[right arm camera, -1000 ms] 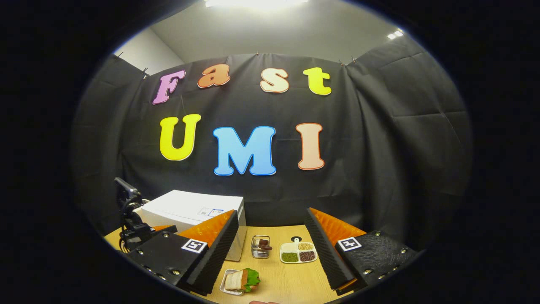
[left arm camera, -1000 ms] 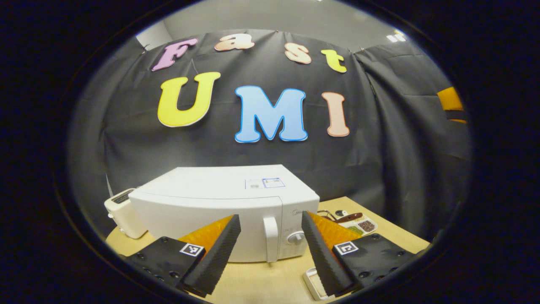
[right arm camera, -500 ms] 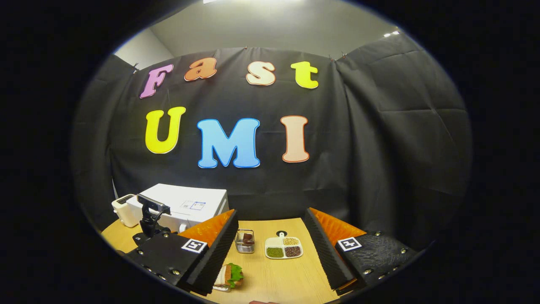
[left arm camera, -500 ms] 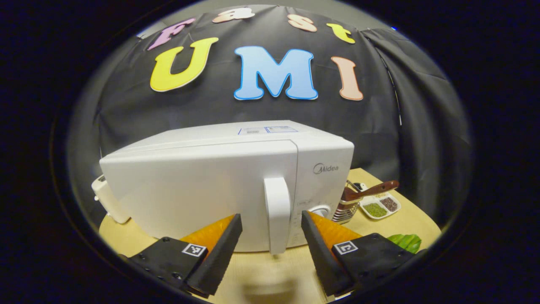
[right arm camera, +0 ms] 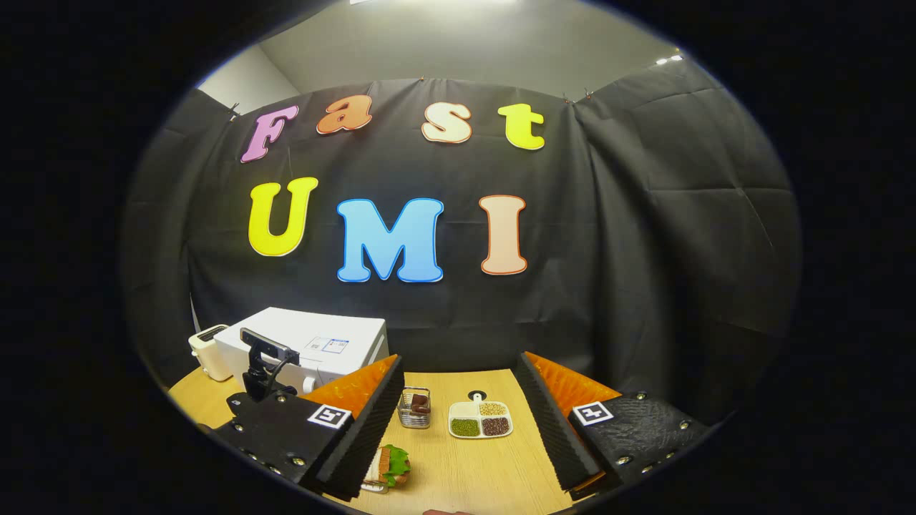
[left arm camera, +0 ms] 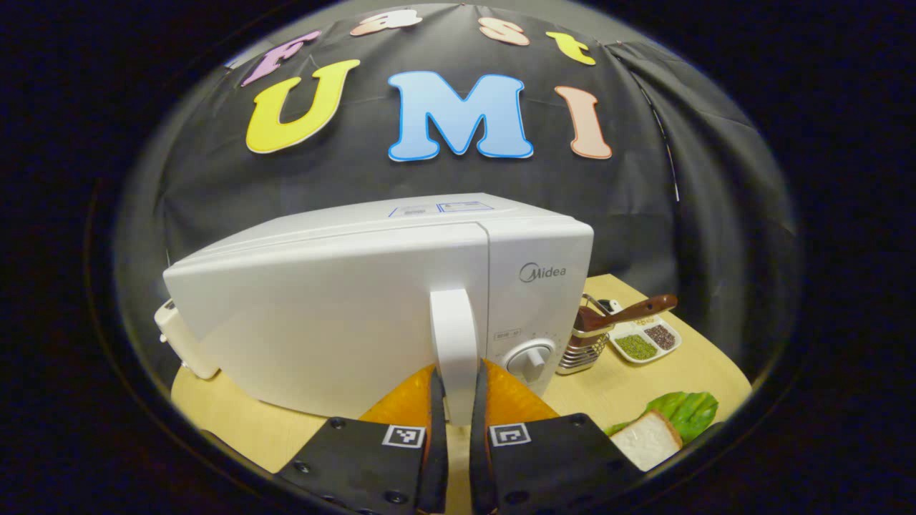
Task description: Open the microwave oven with the left hand, put the food in, and close the microwave oven.
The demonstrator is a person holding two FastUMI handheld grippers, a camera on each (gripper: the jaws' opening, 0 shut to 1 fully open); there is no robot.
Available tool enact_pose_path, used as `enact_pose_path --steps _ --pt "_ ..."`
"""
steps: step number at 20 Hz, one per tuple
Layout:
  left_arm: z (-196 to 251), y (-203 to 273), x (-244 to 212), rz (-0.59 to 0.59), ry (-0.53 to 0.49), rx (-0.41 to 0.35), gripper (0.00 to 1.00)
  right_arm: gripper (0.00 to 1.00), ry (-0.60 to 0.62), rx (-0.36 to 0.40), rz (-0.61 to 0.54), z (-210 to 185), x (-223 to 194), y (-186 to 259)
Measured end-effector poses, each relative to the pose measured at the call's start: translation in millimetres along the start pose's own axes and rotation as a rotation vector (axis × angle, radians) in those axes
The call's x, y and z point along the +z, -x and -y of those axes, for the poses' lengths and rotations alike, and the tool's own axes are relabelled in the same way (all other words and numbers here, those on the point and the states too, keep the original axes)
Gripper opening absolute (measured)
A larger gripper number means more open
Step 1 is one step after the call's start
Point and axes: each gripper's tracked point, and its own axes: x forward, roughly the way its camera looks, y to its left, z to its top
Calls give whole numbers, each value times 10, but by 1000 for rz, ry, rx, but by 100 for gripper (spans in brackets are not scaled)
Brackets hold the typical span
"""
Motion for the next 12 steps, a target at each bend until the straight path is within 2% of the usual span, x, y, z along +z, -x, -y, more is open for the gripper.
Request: enact_pose_path --steps 3,7,10,12 --pt "-3 -10 -6 -9 26 -8 8 96 -2 6 -7 -1 -13 28" --pt "3 29 -8 -24 -1 -46 8 96 0 2 11 37 47 61" --pt "-6 404 -180 -22 -38 -62 9 96 -15 -7 16 59 53 64" --pt "-33 644 -286 -30 -31 -114 8 96 -39 14 -1 -15 -14 43"
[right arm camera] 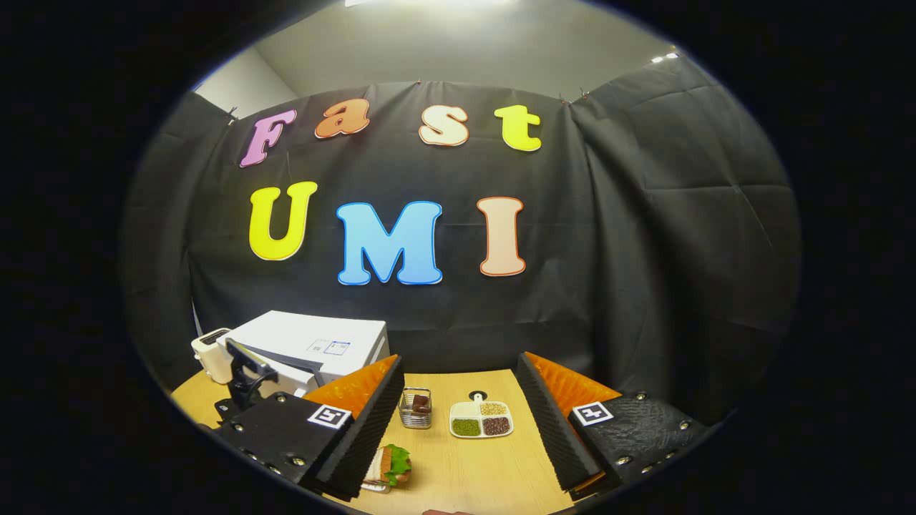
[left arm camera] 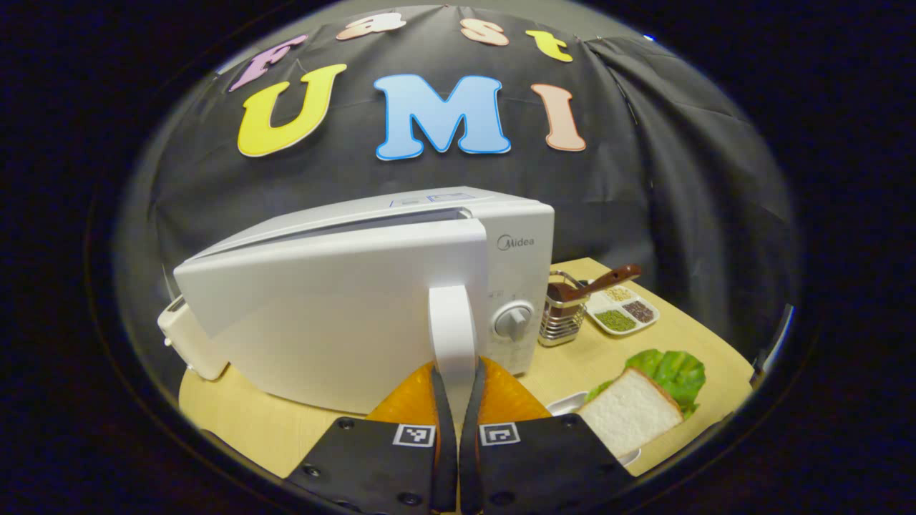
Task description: Open the microwave oven with the left hand, put the food in, and close the microwave oven.
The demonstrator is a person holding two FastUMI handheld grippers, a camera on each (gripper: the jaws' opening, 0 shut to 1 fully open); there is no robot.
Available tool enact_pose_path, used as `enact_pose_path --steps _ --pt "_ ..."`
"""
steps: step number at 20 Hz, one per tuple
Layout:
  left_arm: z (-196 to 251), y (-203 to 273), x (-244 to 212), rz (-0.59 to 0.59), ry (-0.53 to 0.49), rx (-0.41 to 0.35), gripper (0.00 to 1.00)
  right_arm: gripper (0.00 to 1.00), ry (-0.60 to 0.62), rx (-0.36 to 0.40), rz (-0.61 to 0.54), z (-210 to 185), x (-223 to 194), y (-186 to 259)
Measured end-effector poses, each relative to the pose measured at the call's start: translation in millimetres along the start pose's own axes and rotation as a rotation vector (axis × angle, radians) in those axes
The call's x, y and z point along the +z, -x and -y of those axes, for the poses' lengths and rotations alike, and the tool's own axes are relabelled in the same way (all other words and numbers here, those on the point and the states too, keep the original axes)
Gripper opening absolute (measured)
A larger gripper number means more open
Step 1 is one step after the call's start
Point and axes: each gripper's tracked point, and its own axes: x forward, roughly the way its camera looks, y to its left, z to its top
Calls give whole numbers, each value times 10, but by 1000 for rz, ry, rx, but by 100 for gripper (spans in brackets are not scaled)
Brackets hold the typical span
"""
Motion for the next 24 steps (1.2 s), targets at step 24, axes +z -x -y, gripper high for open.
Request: enact_pose_path --steps 24 --pt "-1473 2323 -1160 -210 -107 -295 9 96 -81 193 -216 -1108 -833 40"
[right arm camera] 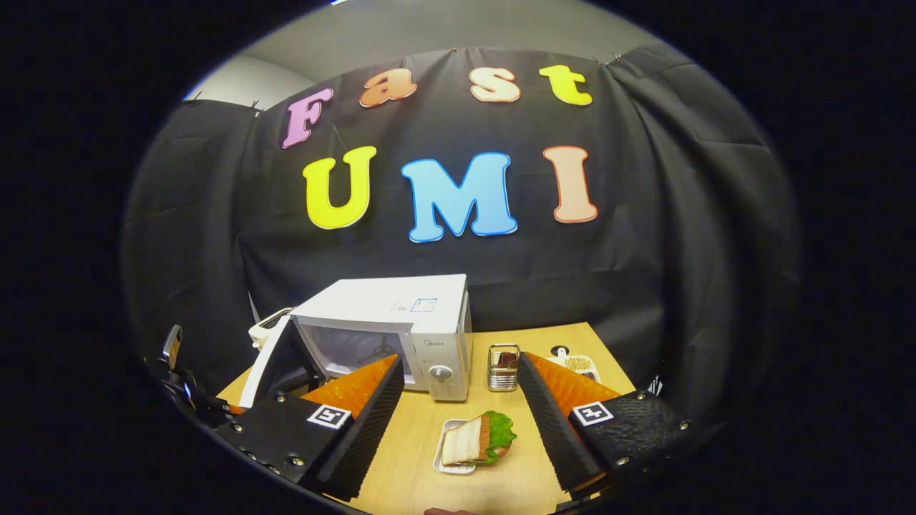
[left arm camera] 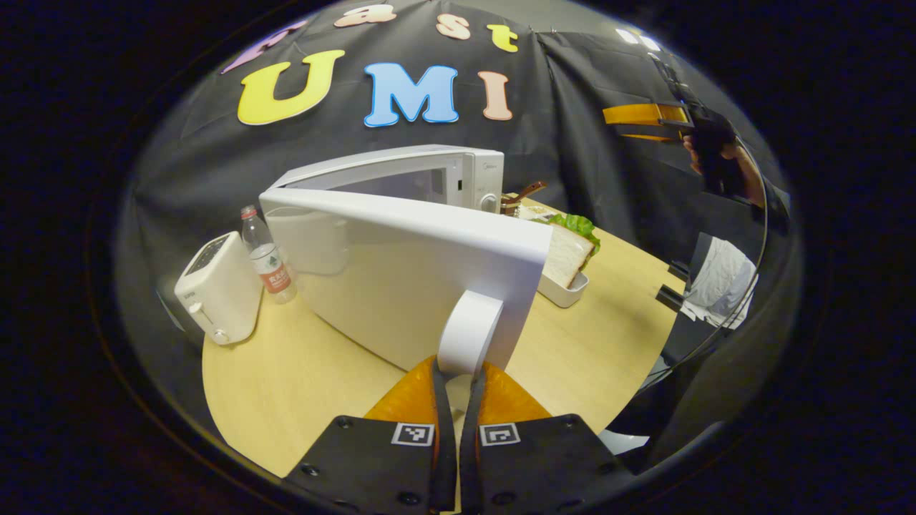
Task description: Open the microwave oven with the left hand, put the food in, and close the microwave oven.
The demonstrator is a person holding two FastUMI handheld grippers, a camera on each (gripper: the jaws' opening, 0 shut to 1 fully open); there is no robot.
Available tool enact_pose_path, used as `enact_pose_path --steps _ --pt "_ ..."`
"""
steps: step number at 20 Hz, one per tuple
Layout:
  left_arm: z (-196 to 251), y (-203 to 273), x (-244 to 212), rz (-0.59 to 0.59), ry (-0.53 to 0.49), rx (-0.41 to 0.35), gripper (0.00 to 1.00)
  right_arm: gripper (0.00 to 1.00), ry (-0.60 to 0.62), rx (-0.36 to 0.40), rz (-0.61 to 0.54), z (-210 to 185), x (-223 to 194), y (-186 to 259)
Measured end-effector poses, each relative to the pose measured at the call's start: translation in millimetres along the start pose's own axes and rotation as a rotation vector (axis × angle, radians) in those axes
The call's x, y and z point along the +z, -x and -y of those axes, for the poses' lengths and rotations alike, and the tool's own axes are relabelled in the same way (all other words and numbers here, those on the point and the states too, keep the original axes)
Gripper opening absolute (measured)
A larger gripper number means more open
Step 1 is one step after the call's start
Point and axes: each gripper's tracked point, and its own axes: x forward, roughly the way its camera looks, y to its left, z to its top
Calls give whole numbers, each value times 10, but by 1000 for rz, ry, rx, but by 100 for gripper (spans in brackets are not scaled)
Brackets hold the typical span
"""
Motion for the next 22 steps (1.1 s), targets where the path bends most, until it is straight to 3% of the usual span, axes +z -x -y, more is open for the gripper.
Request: enact_pose_path --steps 5,8,13,17,22 --pt "-444 363 -262 -26 8 78 9 98 -145 -32 -177 313 -554 -209" --pt "-720 553 -386 -21 39 148 9 98 -162 -42 -277 490 -899 -325" --pt "-1082 751 -522 2 100 234 9 98 -212 7 -439 558 -1496 -534" --pt "-1320 856 -600 -13 123 267 7 96 -299 48 -559 506 -1929 -721" --pt "-1387 896 -624 -13 120 245 8 96 -404 55 -611 504 -2118 -823"
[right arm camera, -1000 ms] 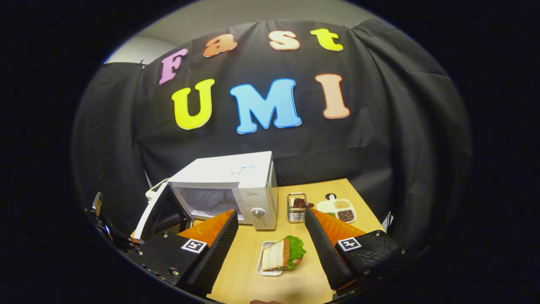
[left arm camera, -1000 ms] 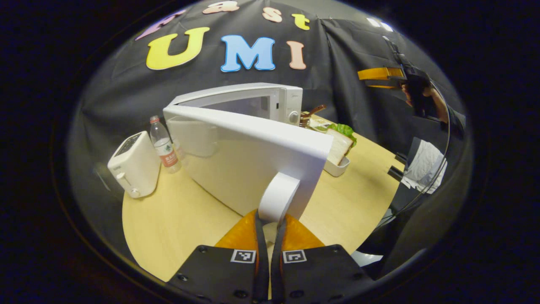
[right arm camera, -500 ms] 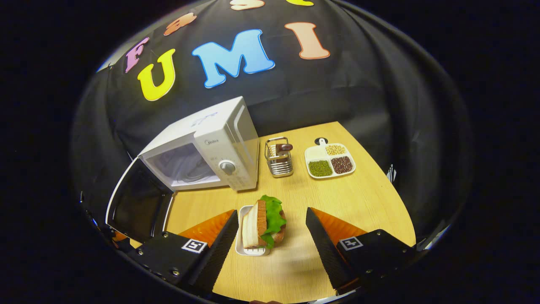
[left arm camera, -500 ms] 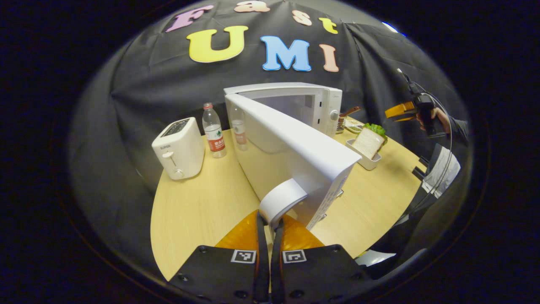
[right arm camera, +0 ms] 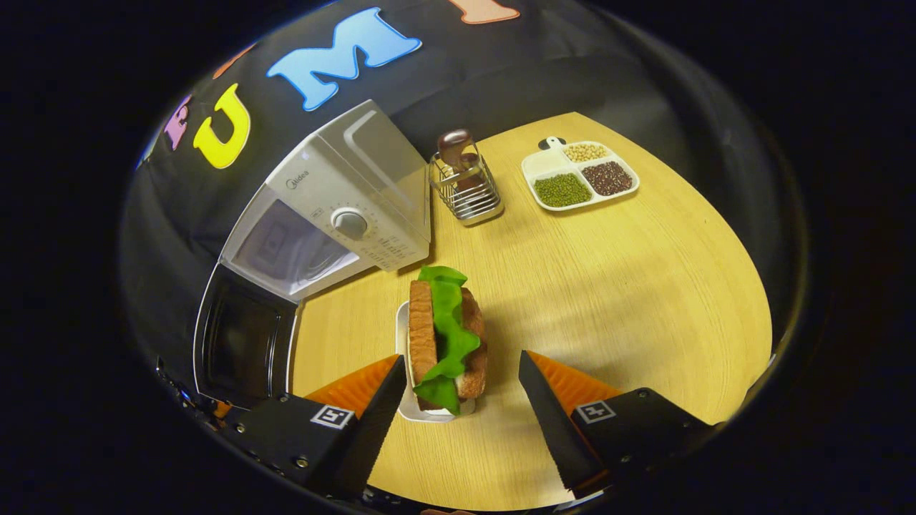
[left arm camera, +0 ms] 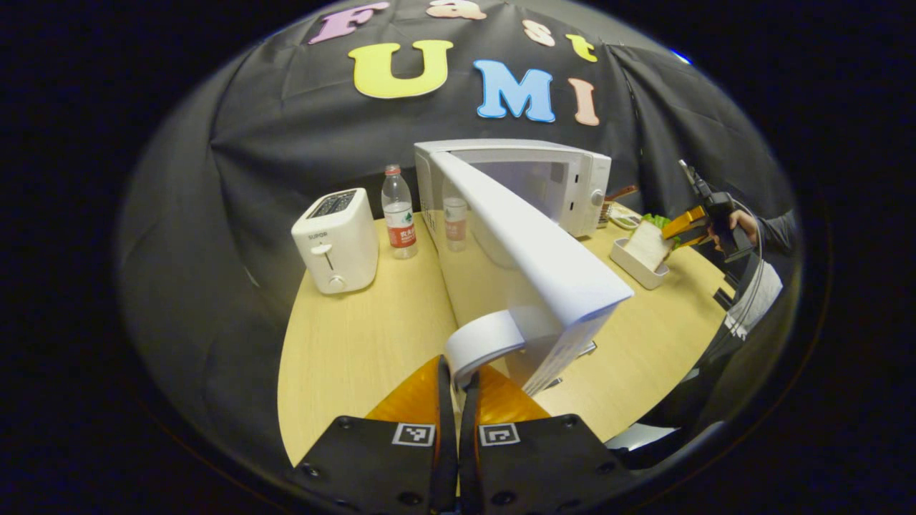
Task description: Open the microwave oven with the left hand, put the food in, and close the microwave oven.
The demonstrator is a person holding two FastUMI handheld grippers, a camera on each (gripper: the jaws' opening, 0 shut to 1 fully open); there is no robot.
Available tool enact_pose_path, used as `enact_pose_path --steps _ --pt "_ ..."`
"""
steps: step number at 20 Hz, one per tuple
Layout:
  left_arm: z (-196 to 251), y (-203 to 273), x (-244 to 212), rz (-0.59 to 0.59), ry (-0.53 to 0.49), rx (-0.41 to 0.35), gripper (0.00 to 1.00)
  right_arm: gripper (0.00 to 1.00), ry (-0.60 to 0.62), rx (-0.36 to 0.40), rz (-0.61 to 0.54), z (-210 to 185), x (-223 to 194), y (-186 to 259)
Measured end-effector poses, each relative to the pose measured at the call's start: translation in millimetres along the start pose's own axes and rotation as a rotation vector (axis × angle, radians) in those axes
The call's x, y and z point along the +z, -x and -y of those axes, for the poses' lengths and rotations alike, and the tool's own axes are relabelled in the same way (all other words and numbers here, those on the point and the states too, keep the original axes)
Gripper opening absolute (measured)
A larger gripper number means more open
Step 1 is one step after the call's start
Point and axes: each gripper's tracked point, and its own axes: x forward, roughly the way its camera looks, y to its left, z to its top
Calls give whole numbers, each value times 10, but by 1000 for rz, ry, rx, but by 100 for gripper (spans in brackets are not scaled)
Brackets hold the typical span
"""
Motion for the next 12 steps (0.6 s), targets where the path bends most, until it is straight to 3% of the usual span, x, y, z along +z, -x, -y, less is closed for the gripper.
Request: enact_pose_path --steps 2,4,6,7,9,12 --pt "33 1 -23 4 27 -24 13 96 -24 7 -18 1 -46 -38" --pt "-68 42 -35 21 38 12 27 96 -40 13 -29 -21 -58 -49" --pt "-154 106 -54 36 49 44 54 95 -33 13 -39 -31 -74 -76" --pt "-182 163 -52 50 55 60 75 96 -27 9 -47 -33 -79 -93" --pt "-246 295 -20 81 86 93 92 90 -25 23 -52 -86 -77 -98" --pt "-380 606 37 141 124 196 99 75 -35 27 -67 -145 -118 -129"
